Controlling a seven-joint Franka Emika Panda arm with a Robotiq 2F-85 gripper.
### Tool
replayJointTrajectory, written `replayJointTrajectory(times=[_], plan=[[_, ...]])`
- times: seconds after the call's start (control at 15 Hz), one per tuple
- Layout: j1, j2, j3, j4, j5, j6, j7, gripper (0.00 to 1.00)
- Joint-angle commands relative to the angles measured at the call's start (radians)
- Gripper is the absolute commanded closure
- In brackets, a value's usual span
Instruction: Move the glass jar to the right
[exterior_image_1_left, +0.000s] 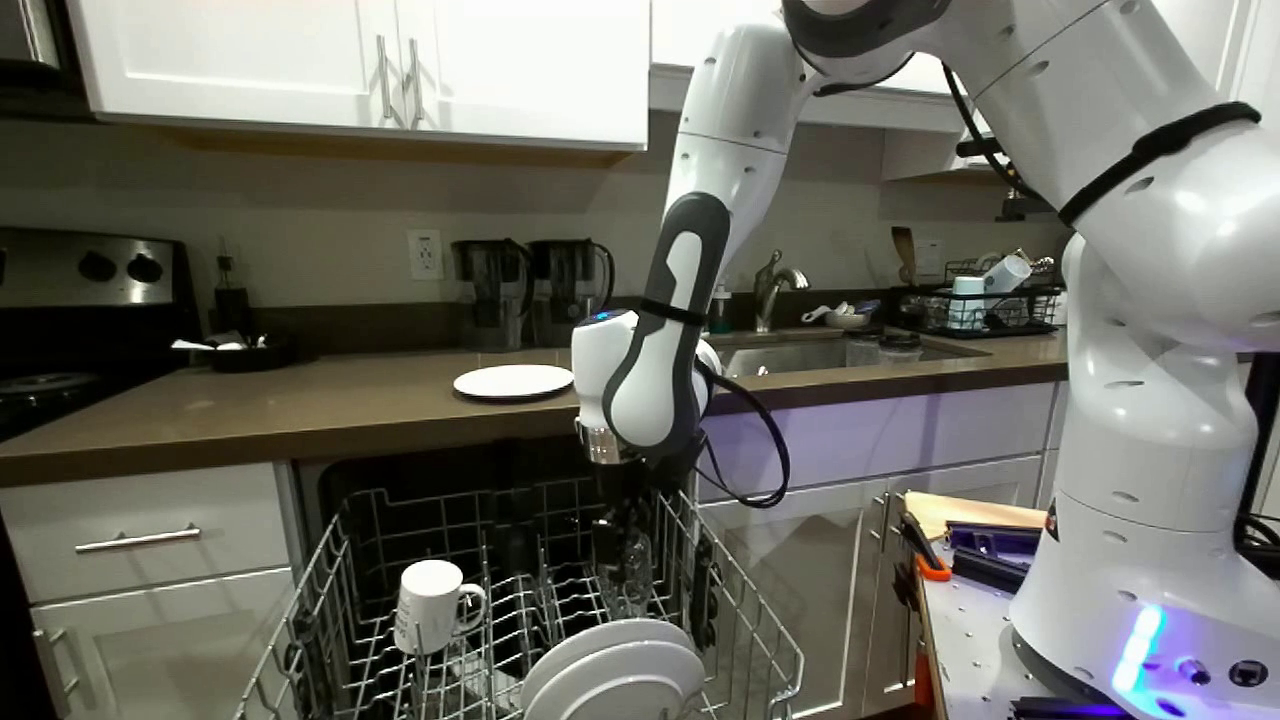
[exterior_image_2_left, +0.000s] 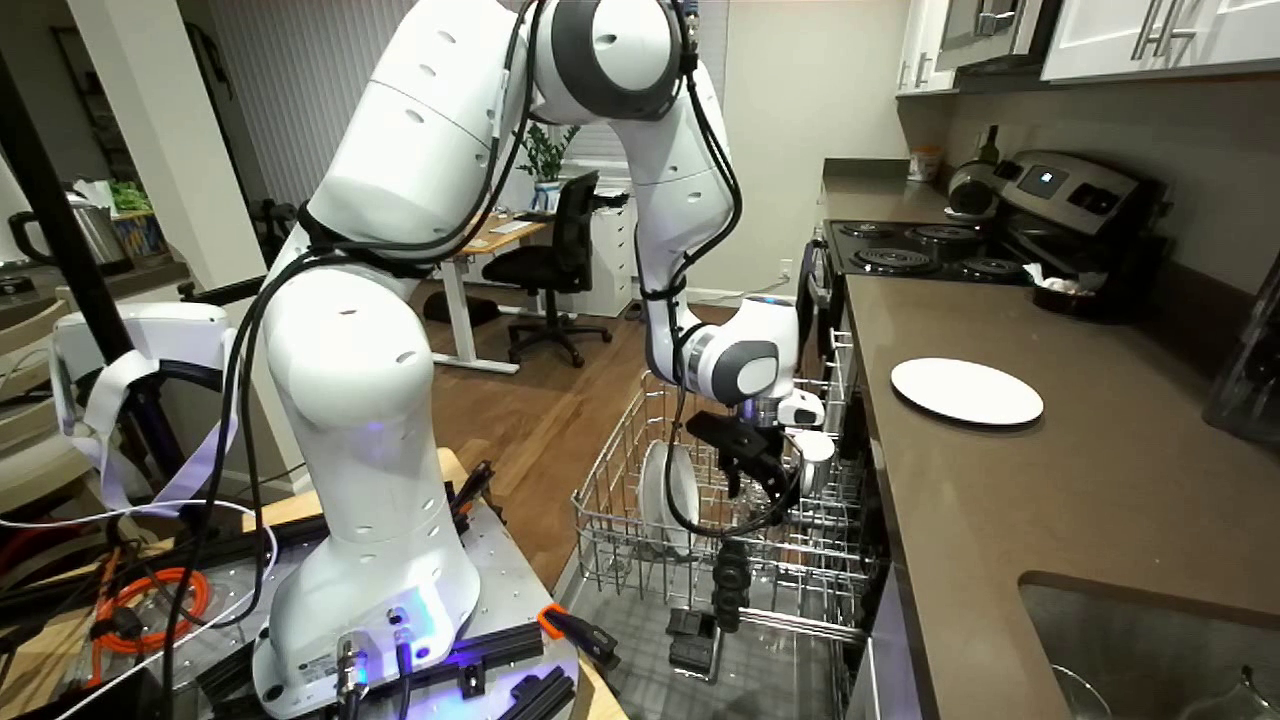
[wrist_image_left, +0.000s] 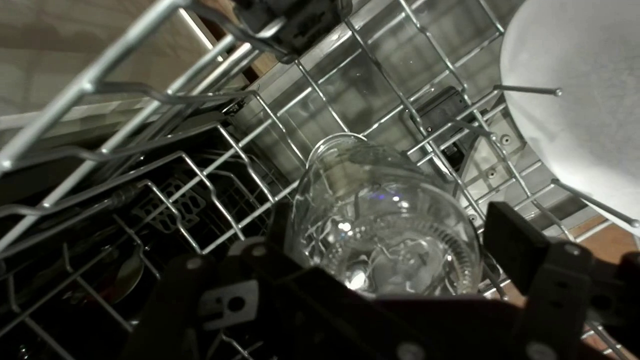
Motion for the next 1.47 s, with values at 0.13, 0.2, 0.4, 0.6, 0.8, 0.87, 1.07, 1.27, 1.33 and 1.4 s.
replayJointTrajectory(times=[0.13, 0.2, 0.4, 0.6, 0.8, 0.87, 1.07, 1.27, 1.33, 1.4], plan=[[0.008, -0.025, 0.004, -0.017, 0.005, 0.001, 0.005, 0.00], [0.012, -0.038, 0.001, -0.023, 0.002, 0.000, 0.006, 0.00], [0.037, -0.074, -0.021, -0.040, -0.020, -0.001, 0.015, 0.00], [0.074, -0.124, -0.048, -0.059, -0.049, -0.005, 0.021, 0.00], [0.093, -0.188, -0.057, -0.085, -0.078, -0.011, 0.010, 0.00], [0.075, -0.219, -0.034, -0.100, -0.073, -0.016, -0.014, 0.00], [0.006, -0.309, 0.054, -0.137, -0.022, -0.053, -0.108, 0.00], [-0.024, -0.383, 0.100, -0.156, 0.001, -0.118, -0.166, 0.00], [-0.032, -0.401, 0.110, -0.159, 0.010, -0.136, -0.185, 0.00], [-0.043, -0.415, 0.125, -0.160, 0.031, -0.155, -0.212, 0.00]])
